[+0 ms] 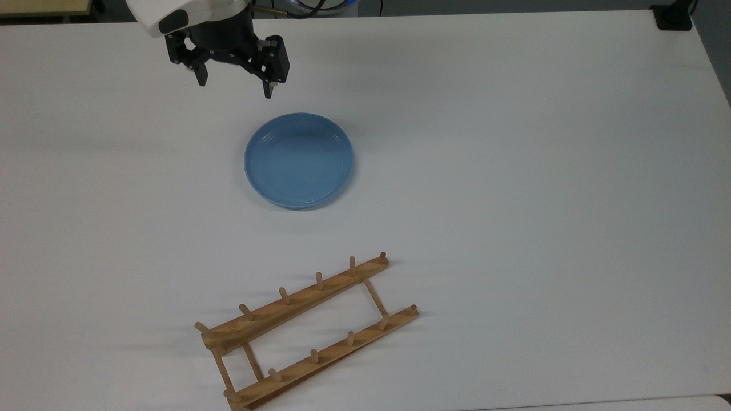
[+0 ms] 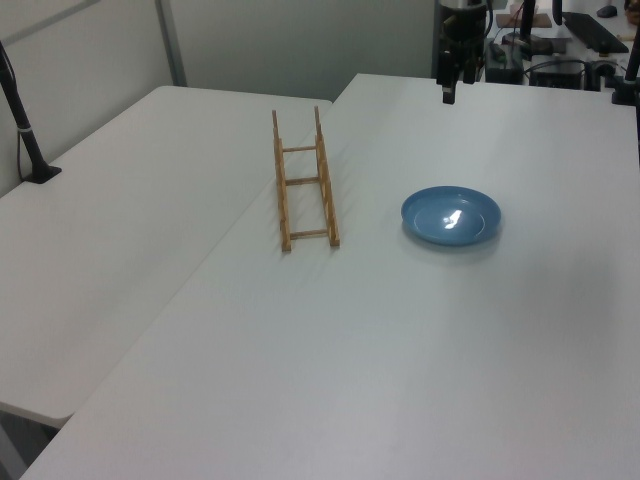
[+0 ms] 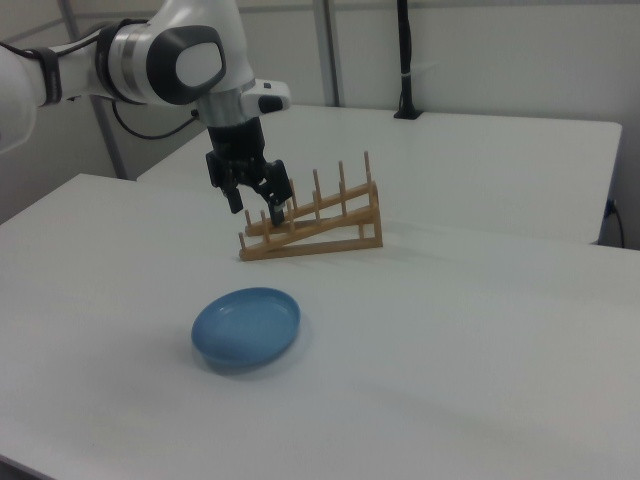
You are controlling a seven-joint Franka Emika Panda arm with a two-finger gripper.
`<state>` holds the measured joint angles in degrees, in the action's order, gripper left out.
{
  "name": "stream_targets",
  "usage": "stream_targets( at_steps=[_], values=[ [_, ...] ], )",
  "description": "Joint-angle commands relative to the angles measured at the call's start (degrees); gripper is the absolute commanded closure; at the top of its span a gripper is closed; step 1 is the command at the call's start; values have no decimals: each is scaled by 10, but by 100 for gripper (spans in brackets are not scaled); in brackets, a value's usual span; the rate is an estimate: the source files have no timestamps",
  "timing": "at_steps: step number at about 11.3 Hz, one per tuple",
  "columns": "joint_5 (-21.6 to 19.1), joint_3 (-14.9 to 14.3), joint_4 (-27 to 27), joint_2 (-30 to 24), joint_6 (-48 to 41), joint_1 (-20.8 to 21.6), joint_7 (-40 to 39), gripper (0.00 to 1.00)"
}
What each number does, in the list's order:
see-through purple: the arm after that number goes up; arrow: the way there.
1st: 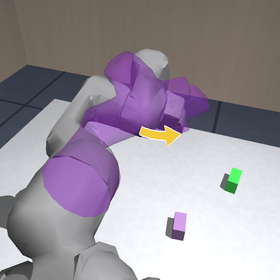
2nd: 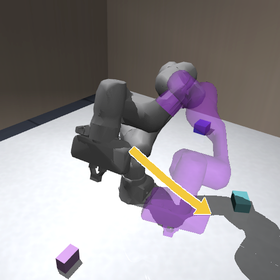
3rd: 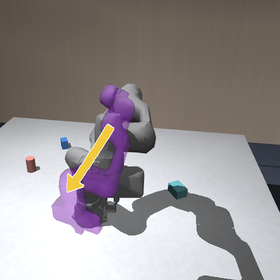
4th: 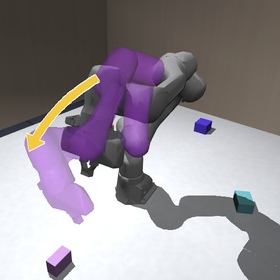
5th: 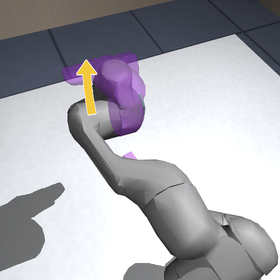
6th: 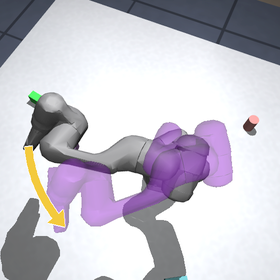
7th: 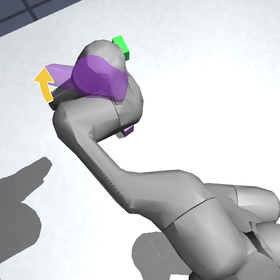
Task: Place plate in plate rack
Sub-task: 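Move the open gripper toward the rim of the light blue plate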
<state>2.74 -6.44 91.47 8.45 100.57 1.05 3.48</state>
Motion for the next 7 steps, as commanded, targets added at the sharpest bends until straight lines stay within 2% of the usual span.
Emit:
stream_targets(
  at_steps=[1, 4, 6, 7],
  values=[
    [3, -2, -31, 5, 21, 5, -10, 0],
    [51, -3, -33, 23, 157, 1, -16, 2],
    [37, -1, -30, 61, 168, -23, -22, 3],
    [-7, 0, -21, 86, 127, -27, -46, 3]
  ],
)
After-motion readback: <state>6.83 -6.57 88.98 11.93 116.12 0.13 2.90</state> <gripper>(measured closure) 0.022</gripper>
